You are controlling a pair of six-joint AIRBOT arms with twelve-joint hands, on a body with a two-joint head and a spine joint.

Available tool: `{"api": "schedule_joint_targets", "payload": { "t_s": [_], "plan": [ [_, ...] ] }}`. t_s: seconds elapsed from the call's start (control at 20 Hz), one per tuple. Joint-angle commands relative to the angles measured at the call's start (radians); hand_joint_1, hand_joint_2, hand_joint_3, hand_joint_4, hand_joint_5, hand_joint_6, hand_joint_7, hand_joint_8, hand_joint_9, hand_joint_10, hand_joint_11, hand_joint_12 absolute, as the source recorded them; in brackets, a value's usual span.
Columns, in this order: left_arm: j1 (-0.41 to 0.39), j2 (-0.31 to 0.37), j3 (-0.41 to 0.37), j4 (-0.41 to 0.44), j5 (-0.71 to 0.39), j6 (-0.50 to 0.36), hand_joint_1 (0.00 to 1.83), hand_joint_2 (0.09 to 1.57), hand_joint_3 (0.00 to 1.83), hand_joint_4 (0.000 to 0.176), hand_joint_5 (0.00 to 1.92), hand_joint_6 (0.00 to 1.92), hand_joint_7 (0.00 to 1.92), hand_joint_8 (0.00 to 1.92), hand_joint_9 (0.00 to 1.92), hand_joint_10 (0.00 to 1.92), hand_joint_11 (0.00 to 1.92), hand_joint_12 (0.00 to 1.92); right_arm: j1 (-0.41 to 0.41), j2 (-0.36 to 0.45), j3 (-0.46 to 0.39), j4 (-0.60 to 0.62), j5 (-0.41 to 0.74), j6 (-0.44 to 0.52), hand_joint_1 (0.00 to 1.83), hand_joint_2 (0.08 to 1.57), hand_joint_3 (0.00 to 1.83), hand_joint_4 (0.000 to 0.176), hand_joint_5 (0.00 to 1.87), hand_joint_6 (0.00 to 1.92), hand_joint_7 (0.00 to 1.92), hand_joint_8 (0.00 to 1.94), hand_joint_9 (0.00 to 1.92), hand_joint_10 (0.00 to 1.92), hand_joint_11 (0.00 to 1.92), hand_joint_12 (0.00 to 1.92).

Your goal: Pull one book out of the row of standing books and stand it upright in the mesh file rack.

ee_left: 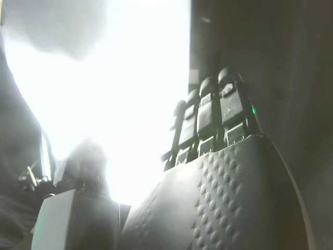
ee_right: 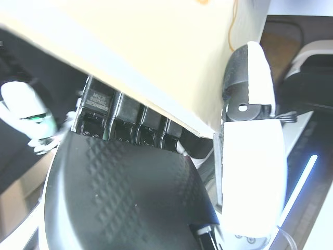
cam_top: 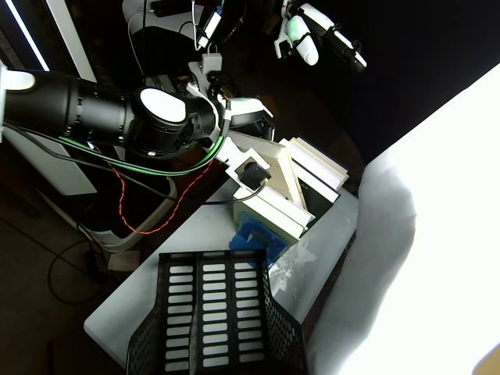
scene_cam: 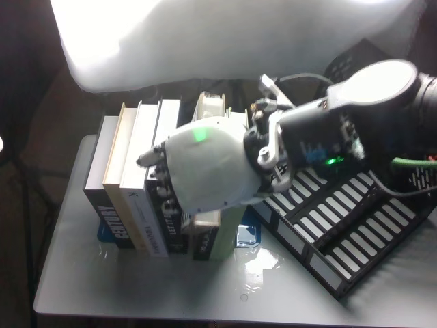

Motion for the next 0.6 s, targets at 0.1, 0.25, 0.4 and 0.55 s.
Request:
{"api": "schedule_joint_targets", "payload": {
  "t_s": [0.1,0.25,0.4,0.55],
  "plan": [
    [-0.017,0.002,0.009,-0.008,-0.134,-0.005,0.32,1.38,0.00,0.000,0.03,0.00,0.00,0.00,0.00,0.00,0.00,0.00,0.050,0.050,-0.028,0.058,0.039,-0.008,1.36,1.18,0.00,0.000,0.80,1.05,0.87,1.25,0.83,1.51,0.67,1.79],
    [-0.033,-0.006,0.017,0.003,-0.130,-0.005,0.32,1.39,0.00,0.006,0.02,0.00,0.00,0.00,0.00,0.00,0.00,0.00,0.078,0.084,-0.036,0.074,0.049,-0.008,1.34,1.21,0.00,0.000,0.69,1.29,0.83,1.28,0.75,1.52,0.53,1.78],
    [-0.058,-0.014,0.028,0.022,-0.119,-0.005,0.32,1.38,0.00,0.000,0.03,0.00,0.00,0.00,0.00,0.00,0.00,0.00,0.108,0.122,-0.044,0.115,0.069,-0.008,1.34,1.23,0.00,0.000,0.65,1.37,0.82,1.27,0.73,1.55,0.54,1.78],
    [-0.072,-0.020,0.035,0.027,-0.115,-0.005,0.30,1.39,0.00,0.000,0.03,0.00,0.00,0.00,0.00,0.00,0.00,0.00,0.154,0.161,-0.059,0.120,0.088,-0.008,1.19,1.29,0.01,0.000,0.65,1.24,0.71,1.74,0.85,1.89,0.91,1.92]
  ]
}}
